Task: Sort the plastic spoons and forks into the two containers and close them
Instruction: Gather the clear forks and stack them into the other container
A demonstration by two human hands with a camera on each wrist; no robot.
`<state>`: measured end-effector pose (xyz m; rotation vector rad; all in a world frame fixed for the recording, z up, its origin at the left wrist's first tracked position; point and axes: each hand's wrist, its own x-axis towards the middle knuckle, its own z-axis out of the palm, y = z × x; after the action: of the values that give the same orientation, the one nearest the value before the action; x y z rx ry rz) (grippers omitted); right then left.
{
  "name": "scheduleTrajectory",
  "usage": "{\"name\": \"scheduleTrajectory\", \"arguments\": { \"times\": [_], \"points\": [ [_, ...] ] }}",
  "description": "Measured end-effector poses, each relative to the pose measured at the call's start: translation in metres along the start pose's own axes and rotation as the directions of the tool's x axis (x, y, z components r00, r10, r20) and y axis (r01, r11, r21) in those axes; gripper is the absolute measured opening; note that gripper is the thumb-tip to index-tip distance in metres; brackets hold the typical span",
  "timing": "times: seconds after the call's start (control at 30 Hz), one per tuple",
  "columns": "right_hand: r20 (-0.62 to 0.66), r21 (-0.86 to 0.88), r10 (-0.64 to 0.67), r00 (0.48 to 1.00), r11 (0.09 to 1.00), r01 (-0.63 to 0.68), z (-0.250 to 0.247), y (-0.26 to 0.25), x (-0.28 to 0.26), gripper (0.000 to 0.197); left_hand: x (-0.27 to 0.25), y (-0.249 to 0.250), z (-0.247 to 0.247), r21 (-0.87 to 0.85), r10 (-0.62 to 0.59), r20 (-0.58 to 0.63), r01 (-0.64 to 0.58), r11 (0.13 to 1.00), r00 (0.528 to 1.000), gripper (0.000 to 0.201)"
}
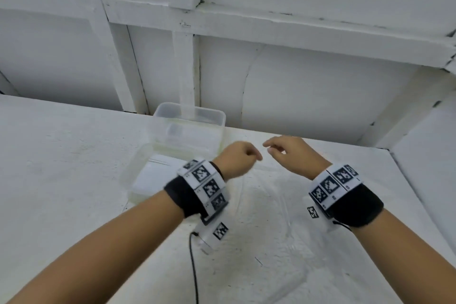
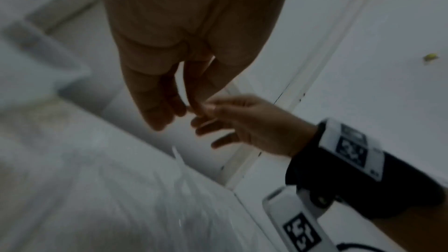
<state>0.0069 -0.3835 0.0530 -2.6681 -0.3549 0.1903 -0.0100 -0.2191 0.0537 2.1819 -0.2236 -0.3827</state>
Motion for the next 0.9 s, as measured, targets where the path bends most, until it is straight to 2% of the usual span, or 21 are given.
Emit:
{"name": "scheduleTrajectory", "arguments": {
  "times": [0.1, 0.17, 0.23, 0.33, 0.47, 0.57, 0.67, 0.77, 0.83, 0.9],
  "points": [
    [-0.007, -0.011, 0.041, 0.999, 0.999, -0.041, 0.001, 0.017, -0.022, 0.028, 0.009, -0.006, 0.047, 0.094, -0.184, 0.082, 0.176, 0.980, 0.980, 0.041],
    [0.005, 0.001, 0.062, 0.998, 0.998, -0.062, 0.001, 0.025, -0.035, 0.028, 0.017, -0.010, 0.067, 0.205, -0.336, 0.022, 0.325, 0.923, 0.941, 0.044],
    [0.021, 0.010, 0.083, 0.996, 0.996, -0.083, 0.003, 0.032, -0.046, 0.028, 0.020, -0.011, 0.079, 0.314, -0.423, -0.075, 0.424, 0.850, 0.903, 0.044],
    [0.038, 0.012, 0.104, 0.994, 0.994, -0.104, 0.007, 0.039, -0.056, 0.028, 0.025, -0.018, 0.088, 0.410, -0.422, -0.151, 0.445, 0.796, 0.894, 0.039],
    [0.089, 0.012, 0.111, 0.990, 0.994, -0.112, 0.017, 0.041, -0.053, 0.028, 0.024, -0.030, 0.088, 0.530, -0.390, -0.103, 0.383, 0.757, 0.915, 0.035],
    [0.130, -0.036, 0.094, 0.987, 0.995, -0.090, 0.025, 0.038, -0.035, 0.029, 0.014, -0.029, 0.083, 0.429, -0.394, -0.003, 0.358, 0.829, 0.919, 0.019],
    [0.166, -0.127, 0.088, 0.982, 0.990, -0.067, 0.037, 0.032, -0.006, 0.031, -0.003, -0.031, 0.081, 0.250, -0.460, 0.014, 0.442, 0.861, 0.888, 0.025],
    [0.240, -0.224, 0.094, 0.966, 0.974, -0.039, 0.051, 0.020, 0.019, 0.037, -0.022, -0.036, 0.081, 0.038, -0.501, 0.061, 0.500, 0.865, 0.863, 0.019],
    [0.308, -0.277, 0.082, 0.948, 0.961, 0.006, 0.062, 0.011, 0.027, 0.041, -0.035, -0.039, 0.079, -0.011, -0.500, 0.070, 0.502, 0.865, 0.863, 0.020],
    [0.357, -0.350, 0.064, 0.932, 0.934, 0.070, 0.072, 0.005, 0.031, 0.041, -0.047, -0.044, 0.078, 0.027, -0.489, 0.066, 0.488, 0.872, 0.870, 0.023]
  ]
}}
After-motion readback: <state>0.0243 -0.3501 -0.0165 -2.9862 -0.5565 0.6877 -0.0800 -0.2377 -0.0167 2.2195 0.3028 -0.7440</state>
